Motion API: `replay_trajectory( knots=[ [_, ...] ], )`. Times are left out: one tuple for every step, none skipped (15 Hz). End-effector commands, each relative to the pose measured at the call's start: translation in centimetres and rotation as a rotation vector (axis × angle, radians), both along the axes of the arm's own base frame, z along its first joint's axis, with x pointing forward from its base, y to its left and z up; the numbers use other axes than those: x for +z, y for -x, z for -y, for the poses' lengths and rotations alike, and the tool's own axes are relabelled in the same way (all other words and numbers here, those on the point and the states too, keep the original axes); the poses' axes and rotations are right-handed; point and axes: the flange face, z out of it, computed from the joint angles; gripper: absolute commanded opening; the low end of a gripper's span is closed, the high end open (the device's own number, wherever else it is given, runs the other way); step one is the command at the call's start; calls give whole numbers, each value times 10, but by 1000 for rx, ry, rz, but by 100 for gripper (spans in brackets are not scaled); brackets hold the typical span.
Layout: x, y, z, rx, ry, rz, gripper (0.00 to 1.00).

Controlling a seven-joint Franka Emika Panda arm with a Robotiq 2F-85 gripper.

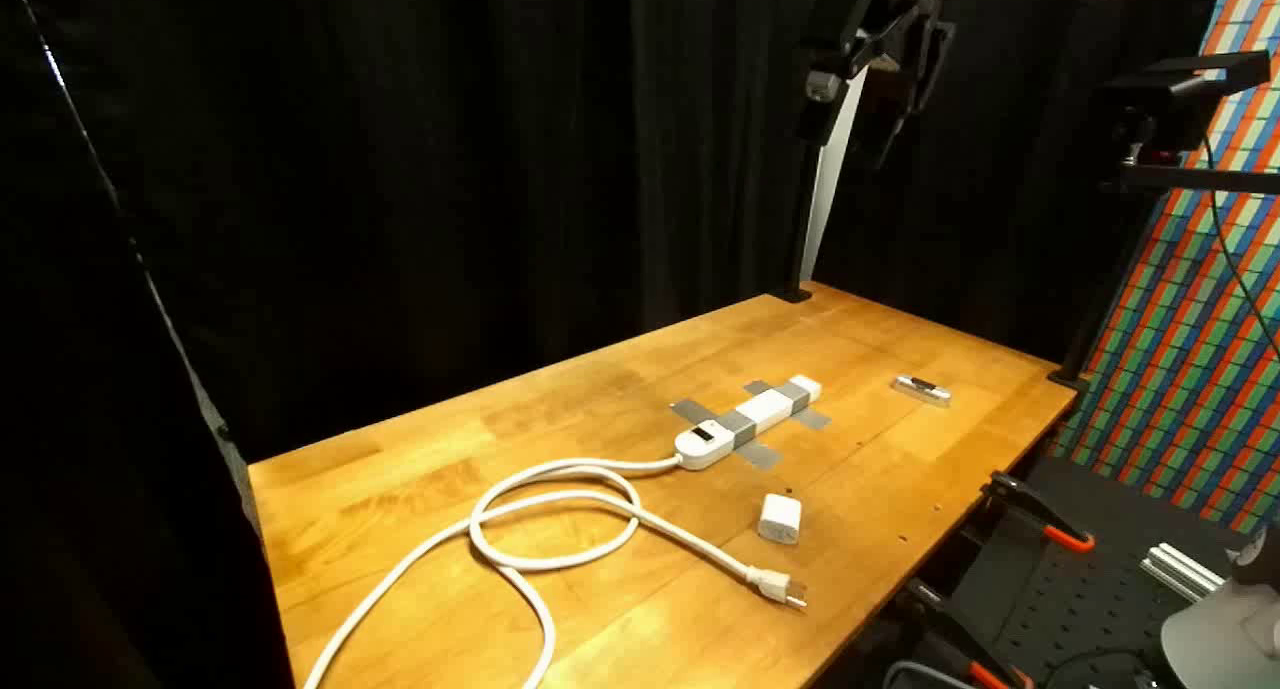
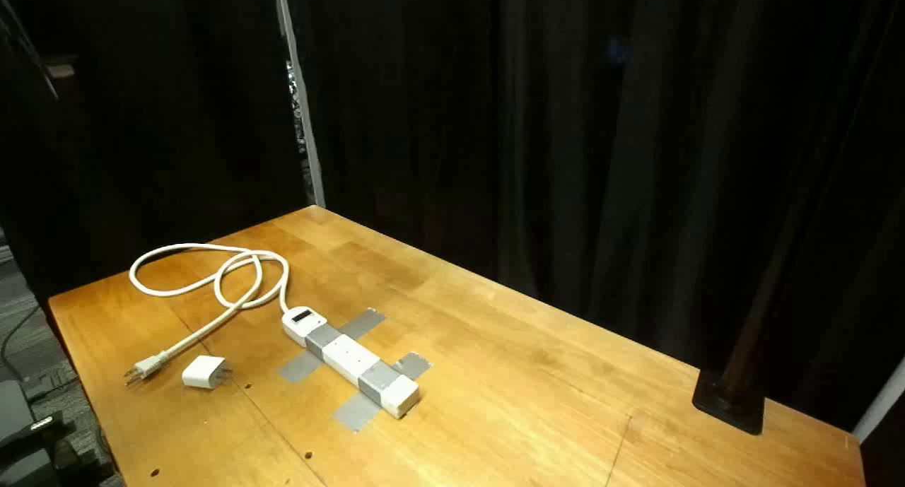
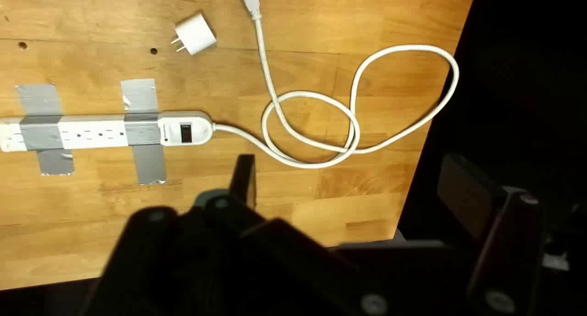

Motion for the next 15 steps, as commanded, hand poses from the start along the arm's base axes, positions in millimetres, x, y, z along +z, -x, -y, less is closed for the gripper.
replay_trajectory(
  knots=[
    [3,-1,0,0,-2,6,100],
    [7,-1,-1,0,-4,13,100],
    [10,-1,-1,1,-5,20,100],
    [11,-1,-1,1,-6,24,100],
    [12,0,-1,1,-6,25,100],
    [2,-8,8,-107,1,52,100],
    [-10,-12,16,-164,5,67,100],
    [-24,-17,22,-217,13,62,100],
    [-44,-22,29,-270,22,47,100],
    [-64,-26,35,-323,32,28,100],
    [-83,-29,40,-376,40,13,100],
    [-101,-32,45,-428,47,-12,100],
    [-122,-33,47,-479,63,-34,100],
    [-139,-33,49,-522,79,-63,100],
    [-158,-33,50,-557,96,-94,100]
  ],
)
